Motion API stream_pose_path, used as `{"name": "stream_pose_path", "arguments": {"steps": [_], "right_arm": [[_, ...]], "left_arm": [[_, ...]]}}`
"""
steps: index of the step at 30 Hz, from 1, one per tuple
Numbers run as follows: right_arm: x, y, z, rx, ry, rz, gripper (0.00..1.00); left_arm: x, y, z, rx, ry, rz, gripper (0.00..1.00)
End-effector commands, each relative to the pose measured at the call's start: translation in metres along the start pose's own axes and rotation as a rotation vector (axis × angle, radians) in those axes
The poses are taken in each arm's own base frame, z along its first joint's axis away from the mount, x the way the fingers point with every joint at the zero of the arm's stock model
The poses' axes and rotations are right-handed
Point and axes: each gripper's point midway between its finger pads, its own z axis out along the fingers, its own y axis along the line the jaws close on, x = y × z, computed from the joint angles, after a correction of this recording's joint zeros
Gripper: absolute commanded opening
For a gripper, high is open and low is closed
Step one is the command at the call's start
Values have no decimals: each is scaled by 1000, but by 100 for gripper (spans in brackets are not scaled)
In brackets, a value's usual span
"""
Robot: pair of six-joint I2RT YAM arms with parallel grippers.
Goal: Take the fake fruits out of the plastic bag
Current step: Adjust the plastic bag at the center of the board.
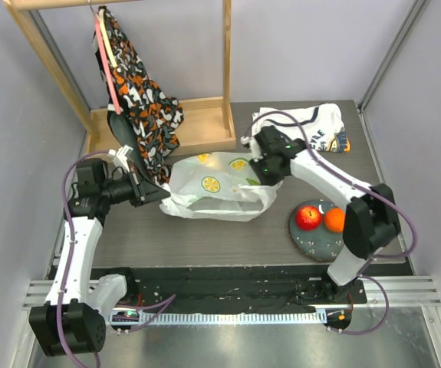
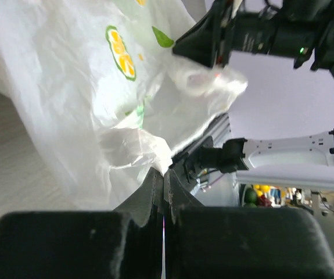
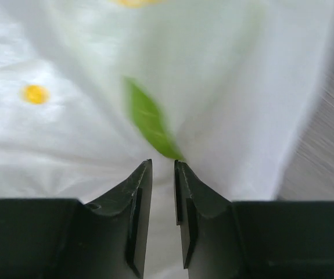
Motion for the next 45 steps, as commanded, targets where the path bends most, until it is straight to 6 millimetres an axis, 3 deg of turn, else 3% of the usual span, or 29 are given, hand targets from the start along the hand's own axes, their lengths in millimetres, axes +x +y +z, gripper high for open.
{"name": "stream_pose_path", "arguments": {"steps": [1,5,9,10,13,17,18,20,22,27,31,37,41,42,43,45], "right_arm": [[5,-27,-34,62,-90,60,29],[-32,16,-63,-143,-219,-57,31],[-62,52,-92,-226,-319,-221,38],[-66,60,-96,-245,-336,-282,39],[-65,96,-95,-316,-324,-403,39],[-48,115,-79,-431,-231,-410,43],[-46,113,-74,-415,-214,-409,46],[-52,103,-76,-345,-228,-397,62],[-60,97,-91,-309,-276,-412,83],[-65,86,-129,-262,-312,-466,89],[-46,76,-136,-229,-240,-512,88],[-23,63,-125,-188,-142,-560,83],[-22,65,-118,-204,-126,-579,76],[-23,65,-116,-205,-123,-582,72],[-26,65,-113,-202,-129,-584,61],[-34,51,-101,-122,-115,-562,48]], "left_arm": [[19,-23,-4,127,72,13,0],[16,-35,2,163,98,82,0],[-11,-51,5,168,67,136,0],[-10,-58,9,185,82,155,0],[-22,-63,15,195,72,147,0],[-26,-72,15,217,65,149,0],[-28,-76,13,226,63,158,0],[-29,-79,12,233,62,164,0],[-29,-79,12,235,65,165,0],[-26,-70,16,224,76,154,0],[-27,-65,20,215,81,150,0],[-33,-65,24,215,83,159,0],[-39,-66,25,213,78,167,0],[-40,-67,25,214,79,172,0],[-41,-67,26,212,78,175,0],[-48,-68,29,210,74,202,0]]}}
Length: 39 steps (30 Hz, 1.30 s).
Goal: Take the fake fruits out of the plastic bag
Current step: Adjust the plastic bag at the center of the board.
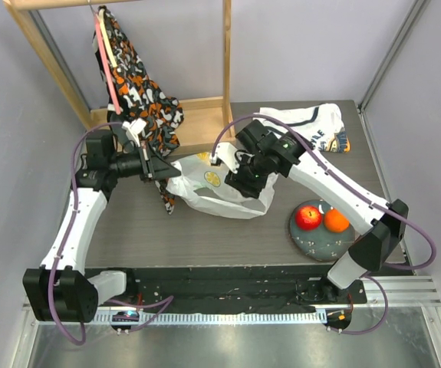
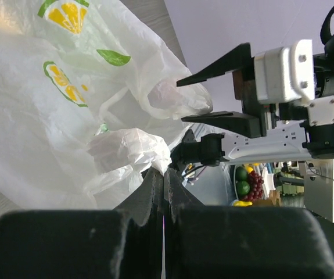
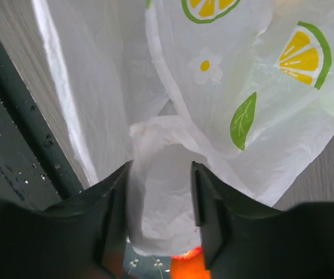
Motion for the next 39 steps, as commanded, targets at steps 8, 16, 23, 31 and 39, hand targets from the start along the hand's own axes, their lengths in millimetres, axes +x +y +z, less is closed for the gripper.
{"name": "stream_pose_path", "arguments": {"steps": [8,16,23,31,39], "right_arm": [[-40,-233,-91,567,-365,513,1],[-8,-186,-126,503,-409,537,1],[100,-81,-67,365,-177,687,1],[37,-86,-117,287,-335,509,62],[-80,-48,-118,151,-468,107,75]], "left_arm": [[-96,-46,16,-17,-20,369,0],[-62,-96,-1,106,66,487,0],[54,-39,1,68,261,288,0],[56,-29,11,55,286,296,0],[48,-32,15,54,270,320,0]]}}
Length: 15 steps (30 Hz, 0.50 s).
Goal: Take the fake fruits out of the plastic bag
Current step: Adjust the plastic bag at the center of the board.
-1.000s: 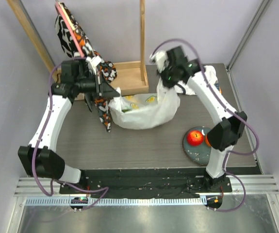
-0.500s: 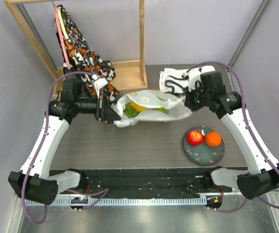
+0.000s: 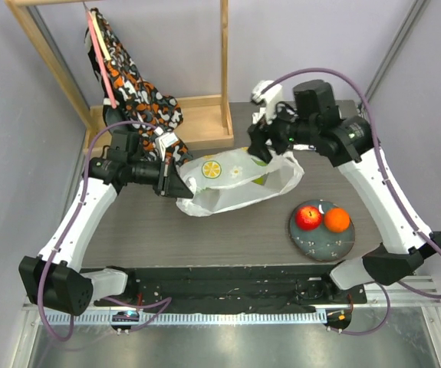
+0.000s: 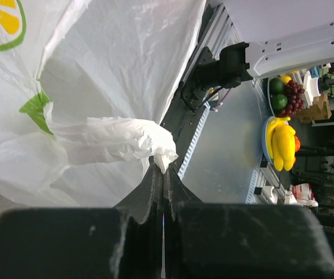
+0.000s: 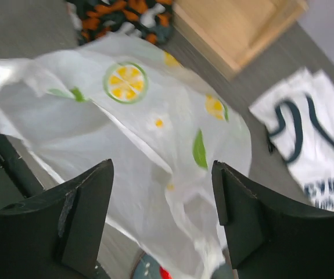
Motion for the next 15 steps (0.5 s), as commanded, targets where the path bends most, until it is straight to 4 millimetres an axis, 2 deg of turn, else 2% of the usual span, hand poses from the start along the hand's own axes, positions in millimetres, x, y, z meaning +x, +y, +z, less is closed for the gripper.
{"name": "stream_pose_path", "arguments": {"steps": [1,2,4,5,6,10,12,15], "right_arm": [[-17,69,23,-212,-28,-222,75],[-10,76,36,-239,-2,-230,74],[3,93,53,-303,30,-254,62],[16,97,65,-329,75,-252,56],[23,100,71,-349,96,-253,47],[61,107,93,-398,197,-232,34],[69,102,106,-370,222,-208,28],[81,101,123,-364,267,-194,25]], "left_arm": [[-20,-8,-4,0,-48,93,0],[-20,-8,-4,-3,-51,94,0],[-22,-8,-4,-12,-56,100,0],[-23,-8,-5,-14,-58,100,0],[-23,-9,-5,-19,-62,105,0],[-25,-9,-8,-33,-73,112,0],[-25,-9,-8,-32,-74,112,0],[-25,-10,-7,-28,-76,111,0]]}}
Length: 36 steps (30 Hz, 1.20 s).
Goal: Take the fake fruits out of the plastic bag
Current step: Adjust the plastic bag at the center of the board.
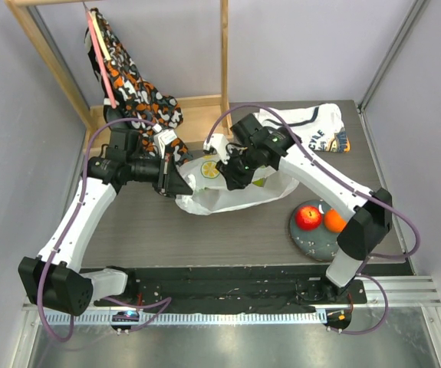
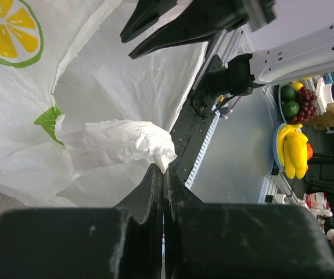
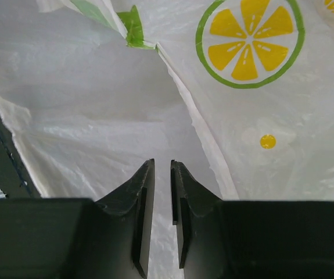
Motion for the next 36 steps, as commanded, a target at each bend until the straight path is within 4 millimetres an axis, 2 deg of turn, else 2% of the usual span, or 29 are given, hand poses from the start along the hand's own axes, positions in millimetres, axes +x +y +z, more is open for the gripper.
{"name": "stream_pose_path", "arguments": {"steps": [1,8,11,13,16,17,18,20,21,22,25,26,27,29,30,31,34,36], "right_arm": [[-11,-9,9,24,-36,-11,24],[-11,-6,37,-47,-9,-7,25],[-7,-1,48,-90,12,10,25],[-1,-6,61,-85,32,39,25],[3,-33,78,55,57,107,24],[8,-53,78,174,80,142,23],[5,-69,78,249,62,148,23],[6,-91,72,352,67,172,19],[7,-108,65,416,59,191,16],[9,-116,62,444,61,201,14],[28,-144,51,547,99,222,12],[36,-148,50,563,115,225,12],[51,-157,48,591,145,238,12],[64,-163,44,613,165,249,12],[79,-168,42,638,194,259,14],[85,-173,40,651,203,269,16],[95,-182,38,680,219,286,24],[97,-190,39,704,222,287,37]], "left_arm": [[-16,-13,-6,6,-52,74,0],[-22,-14,-5,18,-69,63,0],[-26,-14,-6,13,-78,68,0],[-27,-17,-7,16,-83,71,0],[-30,-18,-9,14,-91,80,0],[-29,-19,-9,17,-90,84,0],[-28,-19,-9,20,-89,82,0],[-22,-17,-8,22,-74,78,0],[-18,-16,-7,20,-68,74,0],[-17,-16,-7,20,-68,75,0],[-15,-15,-7,25,-63,75,0],[-15,-15,-6,28,-62,80,0],[-13,-15,-6,28,-53,75,0],[-12,-15,-7,28,-47,88,0],[-8,-14,-7,23,-30,82,0],[-6,-14,-7,23,-28,84,0],[-4,-12,-6,26,-22,78,0],[-5,-12,-5,29,-24,82,0]]}}
